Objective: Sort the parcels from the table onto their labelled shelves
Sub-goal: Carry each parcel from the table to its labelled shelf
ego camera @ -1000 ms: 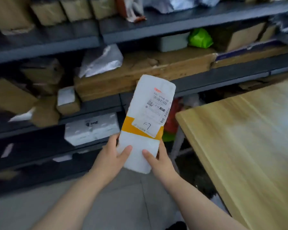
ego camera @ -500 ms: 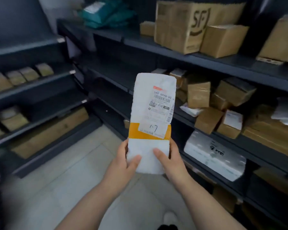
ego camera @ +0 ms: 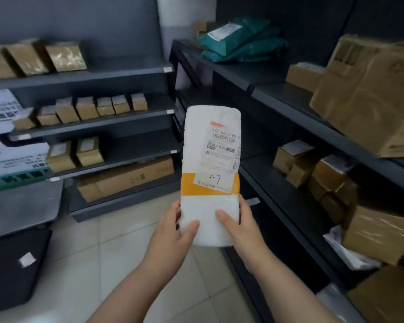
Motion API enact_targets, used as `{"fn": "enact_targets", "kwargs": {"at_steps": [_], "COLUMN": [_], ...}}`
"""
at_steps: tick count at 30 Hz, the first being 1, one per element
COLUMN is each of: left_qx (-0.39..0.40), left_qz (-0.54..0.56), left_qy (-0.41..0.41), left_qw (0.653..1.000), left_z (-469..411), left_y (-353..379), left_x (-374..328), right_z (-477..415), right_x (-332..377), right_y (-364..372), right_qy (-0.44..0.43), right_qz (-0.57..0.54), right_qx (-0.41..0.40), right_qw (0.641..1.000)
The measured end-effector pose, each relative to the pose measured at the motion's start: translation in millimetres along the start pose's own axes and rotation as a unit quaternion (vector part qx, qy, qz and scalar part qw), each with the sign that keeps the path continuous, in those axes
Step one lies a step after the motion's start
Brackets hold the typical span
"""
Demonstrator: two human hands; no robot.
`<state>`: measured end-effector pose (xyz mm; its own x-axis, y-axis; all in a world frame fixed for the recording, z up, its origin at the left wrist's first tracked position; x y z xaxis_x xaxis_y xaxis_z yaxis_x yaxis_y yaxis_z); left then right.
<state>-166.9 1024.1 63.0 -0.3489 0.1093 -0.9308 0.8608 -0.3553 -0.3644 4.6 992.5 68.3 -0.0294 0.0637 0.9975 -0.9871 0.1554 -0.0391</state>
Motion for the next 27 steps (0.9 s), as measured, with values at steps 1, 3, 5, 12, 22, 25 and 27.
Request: {"fn": "enact_targets", "kwargs": {"at_steps": [1, 3, 5, 12, 22, 25, 27], "left_qx": [-0.02, -0.058, -0.076, -0.107, -0.056, -0.023, -0.006], "left_qz": [0.001, -0.002, -0.002, -0.003, -0.031, -0.043, -0.033], "left_qy": [-0.003, -0.002, -0.02, -0.072, -0.062, -0.053, -0.057], "left_qw": [1.0, 0.998, 0.997, 0.992, 0.996, 0.997, 0.998], "left_z": [-9, -24, -36, -90, -253, -300, -328], "left_y": [3, 7, 9, -17, -133, -162, -173], "left_x": [0, 1, 6, 43, 87, 93, 98], "right_z": [-11, -33, -53, -130, -309, -351, -374], "right_x": [1, 0, -5, -24, -20, -15, -10], "right_y": [-5, -11, -12, 21, 105, 120, 126], "right_qy": [0.0, 0.012, 0.027, 0.087, 0.101, 0.089, 0.081], "right_qz": [-0.013, -0.016, -0.017, -0.032, -0.07, -0.07, -0.074], "right_qx": [0.013, 0.033, 0.047, 0.077, 0.094, 0.086, 0.093], "right_qw": [1.0, 0.999, 0.998, 0.993, 0.988, 0.99, 0.99]}}
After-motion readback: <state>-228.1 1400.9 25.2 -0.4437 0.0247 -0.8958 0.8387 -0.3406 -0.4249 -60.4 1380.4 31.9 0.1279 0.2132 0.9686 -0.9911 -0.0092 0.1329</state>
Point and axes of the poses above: each hand's wrist, its own z-axis away from the middle knuckle, its own y-axis out of the palm, x = y × z, the point moved 2 cm from there along -z, towards the middle knuckle, and after that the axes turned 7 degrees about x, right-handed, at the moved point
